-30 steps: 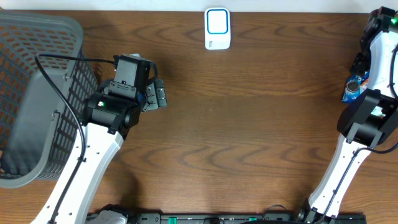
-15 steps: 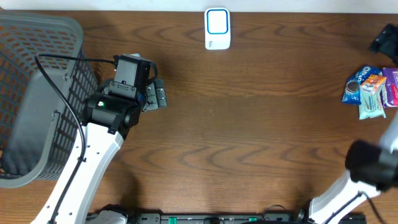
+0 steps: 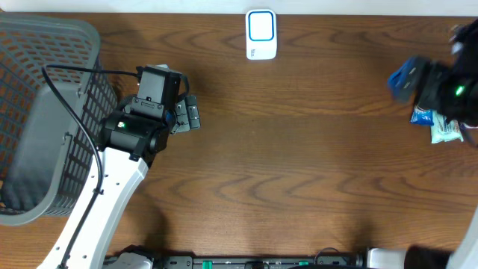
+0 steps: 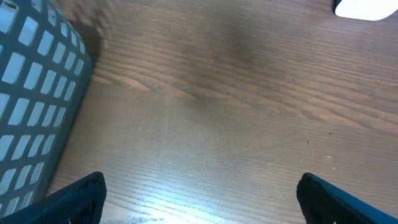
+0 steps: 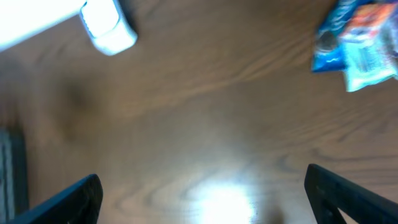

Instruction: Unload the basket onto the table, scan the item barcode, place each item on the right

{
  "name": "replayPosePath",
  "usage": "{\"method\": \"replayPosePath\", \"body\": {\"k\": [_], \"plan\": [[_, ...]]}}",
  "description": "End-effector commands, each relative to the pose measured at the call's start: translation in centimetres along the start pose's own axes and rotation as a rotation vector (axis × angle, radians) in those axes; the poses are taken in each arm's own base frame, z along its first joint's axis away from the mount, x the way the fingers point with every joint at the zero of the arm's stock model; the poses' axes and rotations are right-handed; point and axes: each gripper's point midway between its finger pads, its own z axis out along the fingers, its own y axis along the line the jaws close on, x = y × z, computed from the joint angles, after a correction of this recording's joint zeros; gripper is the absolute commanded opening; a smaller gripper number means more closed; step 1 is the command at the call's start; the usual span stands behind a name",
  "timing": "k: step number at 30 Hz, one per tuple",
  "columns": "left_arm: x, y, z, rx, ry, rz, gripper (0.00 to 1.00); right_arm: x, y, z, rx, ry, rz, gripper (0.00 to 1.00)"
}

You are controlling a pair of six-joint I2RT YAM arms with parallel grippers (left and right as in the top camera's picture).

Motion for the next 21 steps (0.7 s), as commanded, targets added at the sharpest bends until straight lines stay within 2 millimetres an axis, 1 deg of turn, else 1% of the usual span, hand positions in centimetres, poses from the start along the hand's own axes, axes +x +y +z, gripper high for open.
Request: {"method": "replayPosePath", "body": {"k": [1,6,9,12,21], "plan": [[-0.1,0.1,0.0,-0.007,-0.001,0.018,0.98,2.8,1.2,-0.2,-0.042,0.043,-0.069,0.99],[-0.1,0.1,0.0,-0.007,-0.001,0.018,0.98,6.3,1.2,0.1,-0.051,0.104,-0.089,0.99],[-0.1,0.1,0.0,-0.007,-0.001,0.018,0.98,7.4,1.0,0.4,-0.047,0.127,-0.082,0.99],[-0.1,0.1,0.0,-0.007,-0.001,0.018,0.98,7.7,0.8,0.6,-0.04,0.138,-0.081,0.99],[-0.1,0.1,0.0,-0.007,-0.001,0.018,0.98,7.7,0.7,0.6,-0.035,0.137,-0.111,0.99]]}}
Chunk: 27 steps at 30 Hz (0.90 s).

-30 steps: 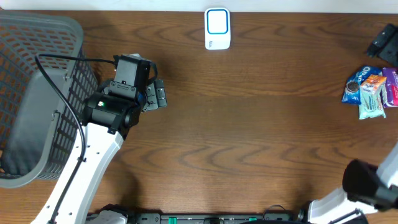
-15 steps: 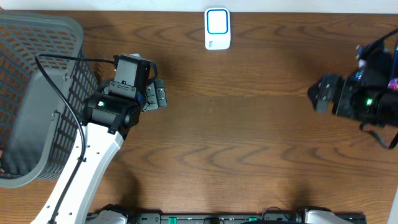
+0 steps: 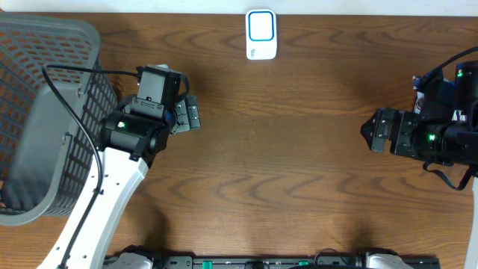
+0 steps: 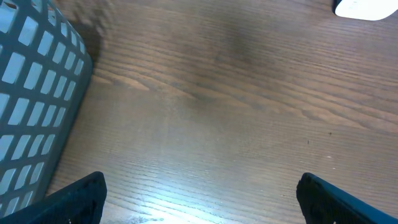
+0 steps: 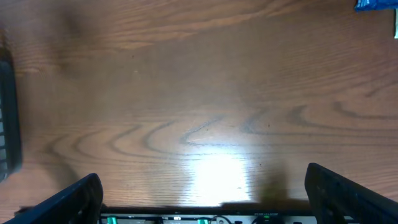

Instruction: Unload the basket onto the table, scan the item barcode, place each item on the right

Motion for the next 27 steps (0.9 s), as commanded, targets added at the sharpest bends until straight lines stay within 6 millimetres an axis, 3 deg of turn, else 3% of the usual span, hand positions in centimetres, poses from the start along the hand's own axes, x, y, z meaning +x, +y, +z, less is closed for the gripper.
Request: {"method": "replayPosePath", "body": {"k": [1,8,15,20,27], "plan": [[-0.1,0.1,0.0,-0.007,-0.002,0.018,0.98,0.2,0.2,-0.2,-0.003,-0.005,-0.034,0.99],[-0.1,0.1,0.0,-0.007,-0.002,0.018,0.98,1.1,0.6,0.7,-0.009,0.038,-0.058,0.99],[-0.1,0.1,0.0,-0.007,-0.002,0.018,0.98,1.9,0.1,3.8,0.026,0.062,-0.097,0.99],[-0.1,0.1,0.0,-0.007,-0.002,0.018,0.98,2.0,0.7,5.7,-0.015,-0.051,-0.188,0.99],[-0.1,0.1,0.0,-0.007,-0.002,0.018,0.98,3.0,1.3,7.3,-0.108,-0.37,-0.293,0.99]]}}
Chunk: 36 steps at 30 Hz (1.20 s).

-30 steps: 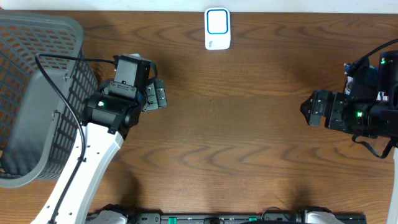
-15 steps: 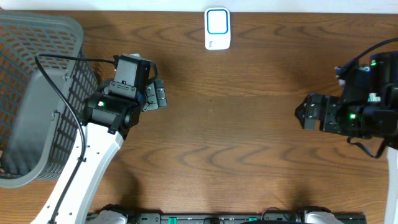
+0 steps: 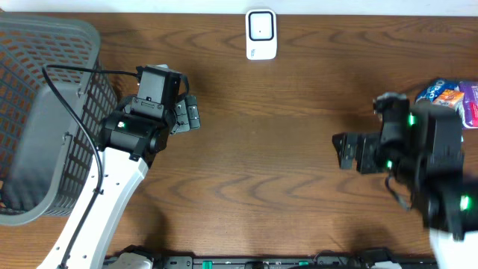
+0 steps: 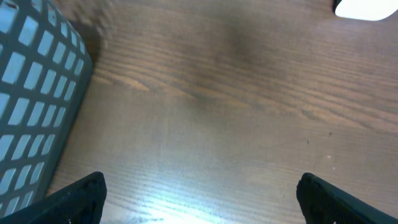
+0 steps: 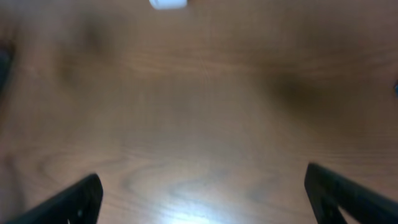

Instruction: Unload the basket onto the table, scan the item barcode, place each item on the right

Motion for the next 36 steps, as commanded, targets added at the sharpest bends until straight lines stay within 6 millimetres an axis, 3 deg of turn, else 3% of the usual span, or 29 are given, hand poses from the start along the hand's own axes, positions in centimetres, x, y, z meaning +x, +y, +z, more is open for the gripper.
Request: {"method": "replayPosePath", "body": {"k": [1,10,21,36], "plan": [[-0.1,0.1,0.0,-0.007,-0.002,0.018,0.98,1.7,0.0,-0.1,-0.016,-0.122,-0.058,0.99],[-0.1,0.1,0.0,-0.007,-0.002,0.018,0.98,4.2,-0.7,2.2,-0.029,-0.357,-0.167,0.99],[-0.1,0.1,0.0,-0.007,-0.002,0.018,0.98,4.6,-2.0,3.4,-0.013,-0.659,-0.193,0.99],[-0.1,0.1,0.0,-0.007,-0.002,0.018,0.98,6.4,-5.4,5.4,0.072,-0.789,-0.13,0.99]]}}
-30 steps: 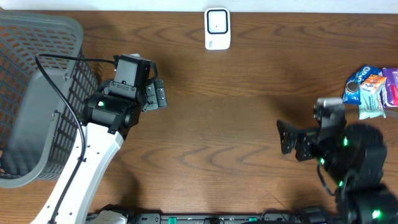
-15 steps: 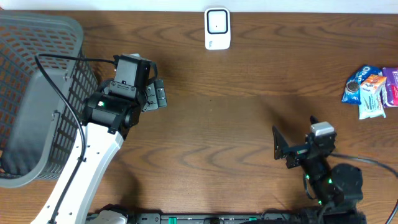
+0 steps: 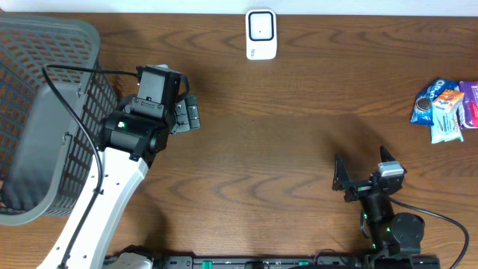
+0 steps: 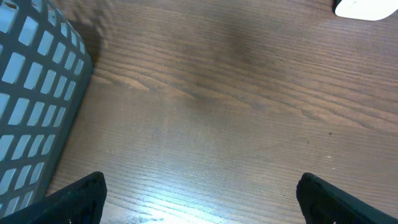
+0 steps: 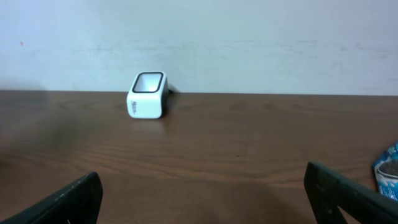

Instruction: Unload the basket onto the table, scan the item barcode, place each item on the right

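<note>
The white barcode scanner (image 3: 261, 33) stands at the table's far edge, its window facing up; the right wrist view has it far ahead as scanner (image 5: 148, 102). Several snack packets (image 3: 442, 109) lie at the right edge, one showing as a blue packet (image 5: 388, 167). My right gripper (image 3: 364, 175) sits low near the front edge, open and empty, level with the table and pointing toward the back wall. My left gripper (image 3: 194, 116) hovers open and empty beside the basket, with only bare wood between its fingertips (image 4: 78, 198).
A large grey mesh basket (image 3: 45, 112) fills the left end of the table, its wall close to the left gripper as basket (image 4: 31, 106). A white wall (image 5: 249, 37) runs behind the table's far edge.
My right arm has drawn back from the right middle of the table to the front edge, its camera now looking level across the table. The snack packets show uncovered. The left arm is unchanged.
My right gripper was first open over the snack packets at the right edge. It then stood left of them over bare wood, later nearer the table's middle, and now sits low at the front edge, still empty. The left gripper stayed open beside the basket throughout.
</note>
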{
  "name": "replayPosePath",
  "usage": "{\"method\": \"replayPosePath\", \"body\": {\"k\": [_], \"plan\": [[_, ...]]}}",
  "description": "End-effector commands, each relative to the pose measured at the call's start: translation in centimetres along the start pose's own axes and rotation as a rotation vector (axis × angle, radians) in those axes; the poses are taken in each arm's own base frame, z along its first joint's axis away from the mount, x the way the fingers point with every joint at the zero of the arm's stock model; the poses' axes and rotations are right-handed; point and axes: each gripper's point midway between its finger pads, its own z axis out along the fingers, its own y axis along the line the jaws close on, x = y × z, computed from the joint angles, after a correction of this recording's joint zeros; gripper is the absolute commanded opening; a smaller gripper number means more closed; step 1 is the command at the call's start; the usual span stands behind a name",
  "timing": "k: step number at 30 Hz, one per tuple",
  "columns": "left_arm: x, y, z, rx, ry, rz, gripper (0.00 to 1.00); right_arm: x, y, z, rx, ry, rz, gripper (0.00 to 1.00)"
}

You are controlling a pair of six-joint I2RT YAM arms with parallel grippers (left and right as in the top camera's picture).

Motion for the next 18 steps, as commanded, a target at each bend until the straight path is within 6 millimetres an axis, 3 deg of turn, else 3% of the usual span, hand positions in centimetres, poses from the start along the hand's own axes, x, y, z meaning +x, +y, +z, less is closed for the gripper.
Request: {"method": "replayPosePath", "body": {"k": [1,6,18], "plan": [[-0.1,0.1,0.0,-0.007,-0.002,0.018,0.98,0.7,-0.9,0.1,0.037,-0.007,0.029,0.99],[-0.1,0.1,0.0,-0.007,-0.002,0.018,0.98,1.4,-1.9,0.1,0.091,0.005,0.07,0.99],[-0.1,0.1,0.0,-0.007,-0.002,0.018,0.98,2.0,-2.0,0.1,0.095,0.034,-0.043,0.99]]}}
